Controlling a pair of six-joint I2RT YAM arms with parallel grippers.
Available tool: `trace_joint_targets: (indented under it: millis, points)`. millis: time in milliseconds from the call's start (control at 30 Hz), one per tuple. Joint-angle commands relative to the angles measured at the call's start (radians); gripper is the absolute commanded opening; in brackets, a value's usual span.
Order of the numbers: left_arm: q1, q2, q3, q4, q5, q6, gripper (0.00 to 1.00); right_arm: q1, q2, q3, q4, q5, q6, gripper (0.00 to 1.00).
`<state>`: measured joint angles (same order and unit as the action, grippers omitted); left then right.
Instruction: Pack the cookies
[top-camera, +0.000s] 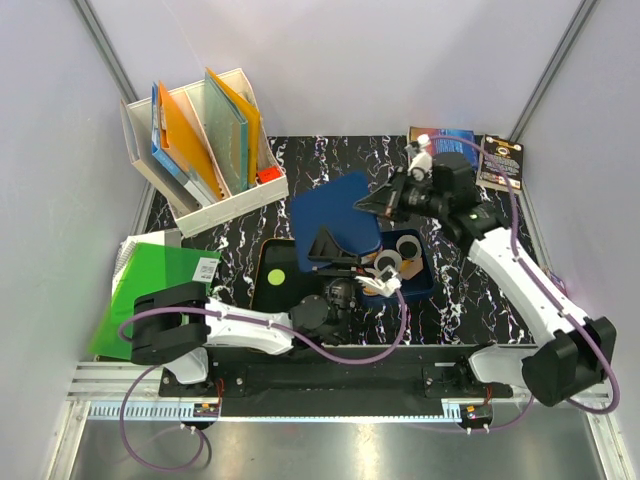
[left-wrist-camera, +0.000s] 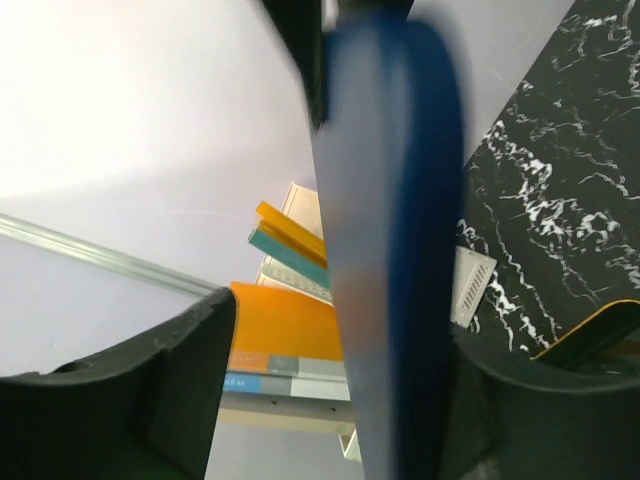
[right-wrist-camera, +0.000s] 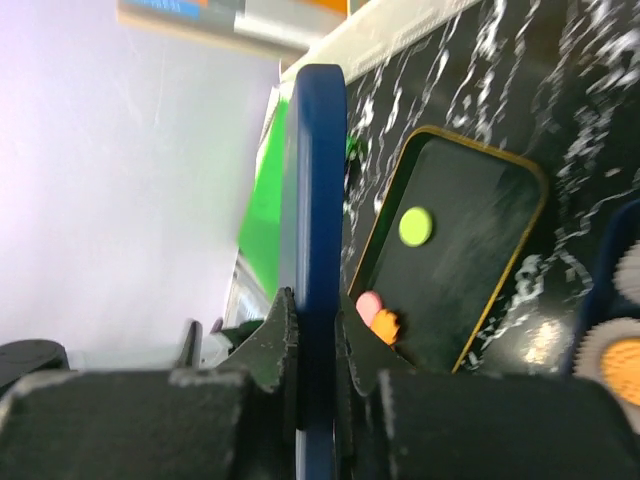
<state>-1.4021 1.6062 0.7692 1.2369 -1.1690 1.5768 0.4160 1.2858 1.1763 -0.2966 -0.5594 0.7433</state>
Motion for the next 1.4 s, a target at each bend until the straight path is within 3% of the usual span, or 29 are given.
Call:
trace_joint_targets:
  millis: [0,100,133,500,1067,1167,1300,1367]
  points:
    - [0.003,-0.061,-0.011,0.429,-0.07,0.008,0.79,-0.074,-0.091,0.037,-0.015,0.049,-0.088,0.0]
    - [0.003,-0.08,-0.044,0.429,-0.103,-0.004,0.98,-0.098,-0.118,0.055,-0.035,0.067,-0.102,0.0]
    - [0.005,-0.084,-0.053,0.429,-0.122,-0.011,0.99,-0.106,-0.123,0.065,-0.051,0.093,-0.113,0.0]
    - [0.009,-0.138,-0.151,0.429,-0.25,-0.055,0.99,-0.198,-0.174,0.12,-0.197,0.237,-0.183,0.0]
    - [0.041,-0.222,-0.125,0.431,-0.428,-0.211,0.99,-0.327,-0.221,-0.041,-0.259,0.374,-0.206,0.0]
    - [0.045,-0.258,-0.116,0.431,-0.448,-0.256,0.99,-0.329,-0.229,-0.07,-0.245,0.331,-0.257,0.01]
    - [0.046,-0.287,-0.096,0.431,-0.468,-0.299,0.99,-0.329,-0.233,-0.081,-0.216,0.186,-0.294,0.13]
    - [0.046,-0.302,-0.091,0.431,-0.474,-0.311,0.99,-0.342,-0.212,-0.072,-0.207,0.127,-0.291,0.13]
